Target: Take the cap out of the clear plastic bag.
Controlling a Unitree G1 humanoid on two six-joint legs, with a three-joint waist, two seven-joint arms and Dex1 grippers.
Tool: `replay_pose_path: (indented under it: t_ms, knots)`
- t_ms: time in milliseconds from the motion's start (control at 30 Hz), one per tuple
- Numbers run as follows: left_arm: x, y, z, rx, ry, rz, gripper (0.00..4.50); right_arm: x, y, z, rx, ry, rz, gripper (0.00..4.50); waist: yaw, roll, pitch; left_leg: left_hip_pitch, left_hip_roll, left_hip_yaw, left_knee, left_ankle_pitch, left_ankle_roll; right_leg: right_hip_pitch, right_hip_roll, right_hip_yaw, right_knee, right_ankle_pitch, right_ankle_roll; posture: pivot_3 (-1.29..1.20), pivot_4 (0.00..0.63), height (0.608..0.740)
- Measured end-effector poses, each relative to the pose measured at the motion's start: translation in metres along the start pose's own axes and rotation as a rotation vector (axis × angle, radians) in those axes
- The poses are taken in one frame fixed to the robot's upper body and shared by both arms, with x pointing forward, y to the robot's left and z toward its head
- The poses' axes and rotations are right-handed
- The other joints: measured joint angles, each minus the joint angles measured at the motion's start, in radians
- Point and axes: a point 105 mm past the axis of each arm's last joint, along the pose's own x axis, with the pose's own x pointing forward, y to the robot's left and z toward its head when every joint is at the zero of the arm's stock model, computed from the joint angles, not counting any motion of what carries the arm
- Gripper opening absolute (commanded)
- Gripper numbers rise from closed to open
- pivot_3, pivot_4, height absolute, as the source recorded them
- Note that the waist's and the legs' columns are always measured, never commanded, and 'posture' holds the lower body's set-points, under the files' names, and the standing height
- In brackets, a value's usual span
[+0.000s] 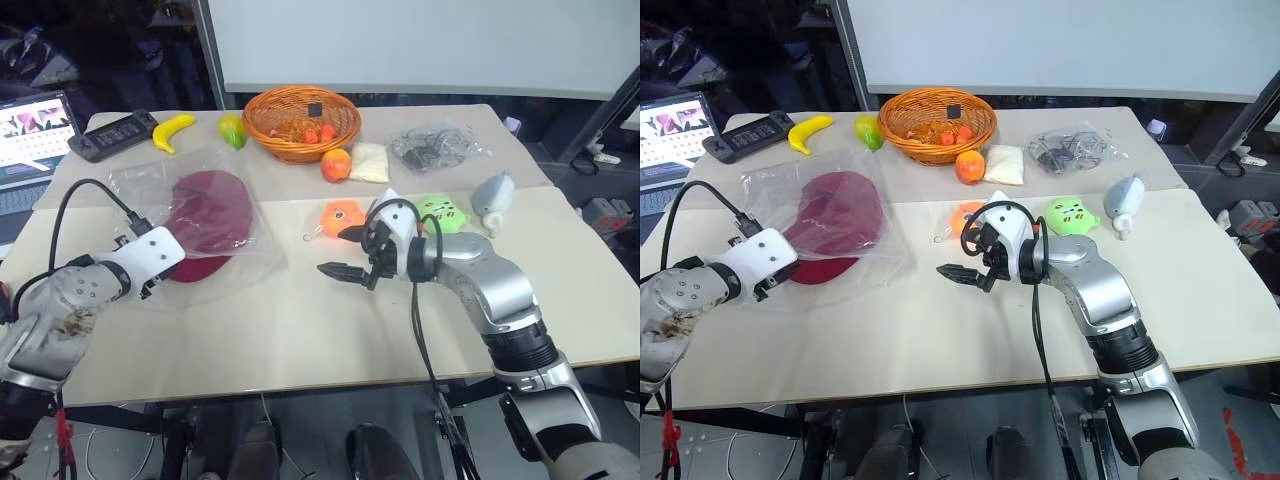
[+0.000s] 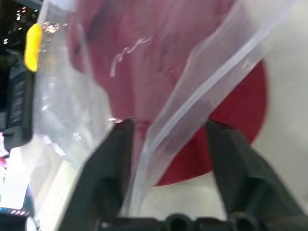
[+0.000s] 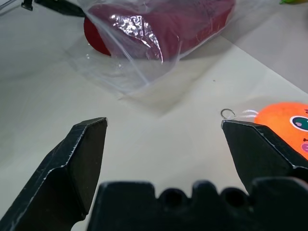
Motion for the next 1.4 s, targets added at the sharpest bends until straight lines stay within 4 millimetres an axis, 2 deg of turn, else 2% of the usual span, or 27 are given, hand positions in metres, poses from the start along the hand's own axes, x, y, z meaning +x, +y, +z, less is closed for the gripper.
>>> replay_pose_path:
  t_ms: [67, 100, 300, 500, 567, 733, 833, 933, 1033, 1133, 1267, 1333, 1400]
  knots:
    - [0.0, 0.001, -0.001, 0.005, 0.012, 0.007, 0.23, 0.0, 0.0, 0.0, 0.0, -0.001, -0.002, 4.5, 0.0, 0.0, 0.0, 0.0, 0.0, 0.0, 0.0, 0.0, 0.0, 0.0, 0.0, 0.0, 0.0, 0.0, 0.0, 0.0, 0.15, 0.74]
    - [0.001, 0.001, -0.002, 0.007, 0.02, 0.013, 0.07, 0.0, 0.0, 0.0, 0.001, -0.001, -0.002, 4.5, 0.0, 0.0, 0.0, 0.0, 0.0, 0.0, 0.0, 0.0, 0.0, 0.0, 0.0, 0.0, 0.0, 0.0, 0.0, 0.0, 0.15, 0.74]
    - [0.004, 0.003, 0.0, 0.011, 0.023, 0.043, 0.07, 0.001, 0.001, 0.0, 0.005, -0.003, -0.001, 4.5, 0.0, 0.0, 0.0, 0.0, 0.0, 0.0, 0.0, 0.0, 0.0, 0.0, 0.0, 0.0, 0.0, 0.0, 0.0, 0.0, 0.15, 0.74]
    - [0.007, 0.023, 0.014, -0.015, -0.017, 0.121, 0.07, 0.005, 0.017, 0.015, -0.01, -0.058, 0.063, 4.5, 0.001, -0.001, 0.0, -0.001, 0.0, 0.0, 0.001, 0.0, 0.0, 0.0, 0.0, 0.0, 0.0, 0.0, 0.0, 0.0, 0.15, 0.74]
    - [0.008, 0.03, 0.019, -0.027, -0.033, 0.149, 0.07, 0.007, 0.021, 0.016, -0.01, -0.061, 0.078, 4.5, 0.001, -0.001, 0.0, -0.001, 0.0, 0.0, 0.001, 0.0, 0.0, 0.0, 0.0, 0.0, 0.001, 0.0, 0.0, 0.0, 0.15, 0.74]
    - [0.0, 0.067, 0.046, -0.042, -0.114, 0.277, 0.07, 0.021, 0.04, 0.022, -0.02, -0.085, 0.128, 4.5, 0.001, -0.002, 0.0, -0.001, 0.0, -0.001, 0.002, 0.0, 0.0, 0.0, 0.0, 0.0, 0.001, 0.0, 0.0, 0.0, 0.15, 0.74]
    - [-0.004, 0.081, 0.056, -0.052, -0.137, 0.31, 0.07, 0.031, 0.047, 0.022, -0.088, -0.069, 0.127, 4.5, -0.001, -0.002, 0.001, -0.001, 0.0, -0.001, 0.002, 0.0, 0.0, 0.0, 0.0, 0.0, 0.001, 0.0, 0.0, 0.0, 0.15, 0.74]
    - [-0.003, 0.088, 0.066, -0.146, -0.165, 0.289, 0.07, 0.048, 0.061, 0.028, -0.203, -0.082, 0.132, 4.5, -0.002, -0.002, 0.0, -0.001, 0.0, -0.001, 0.003, 0.0, 0.0, -0.001, 0.0, -0.001, 0.002, 0.0, 0.0, 0.0, 0.15, 0.74]
    - [0.0, 0.09, 0.075, -0.213, -0.193, 0.25, 0.07, 0.064, 0.074, 0.039, -0.236, -0.145, 0.148, 4.5, -0.005, -0.003, 0.0, -0.001, 0.0, -0.001, 0.003, 0.0, 0.0, -0.001, 0.001, -0.001, 0.002, 0.0, 0.001, 0.0, 0.15, 0.74]
    - [0.002, 0.09, 0.075, -0.23, -0.19, 0.233, 0.07, 0.088, 0.088, 0.053, -0.299, -0.193, 0.155, 4.5, -0.009, -0.003, 0.0, -0.001, 0.0, -0.001, 0.003, 0.0, 0.0, -0.002, 0.001, 0.0, 0.003, 0.0, 0.0, 0.0, 0.15, 0.74]
    - [0.007, 0.083, 0.074, -0.23, -0.182, 0.204, 0.07, 0.117, 0.09, 0.08, -0.415, -0.254, 0.074, 4.5, -0.006, -0.004, 0.0, -0.001, 0.0, -0.001, 0.003, 0.0, -0.001, -0.003, 0.001, 0.0, 0.005, 0.0, 0.0, 0.0, 0.15, 0.74]
    - [0.007, 0.082, 0.074, -0.231, -0.18, 0.2, 0.07, 0.129, 0.088, 0.083, -0.474, -0.246, 0.042, 4.5, -0.003, -0.005, 0.0, -0.001, 0.0, -0.001, 0.003, 0.0, -0.001, -0.002, 0.001, -0.001, 0.005, 0.0, 0.0, 0.0, 0.15, 0.74]
    - [0.007, 0.081, 0.074, -0.23, -0.181, 0.197, 0.07, 0.144, 0.084, 0.075, -0.514, -0.206, 0.012, 4.5, -0.001, -0.007, 0.0, -0.001, 0.0, -0.001, 0.003, 0.0, -0.001, -0.002, 0.001, -0.001, 0.005, 0.0, 0.0, 0.0, 0.15, 0.74]
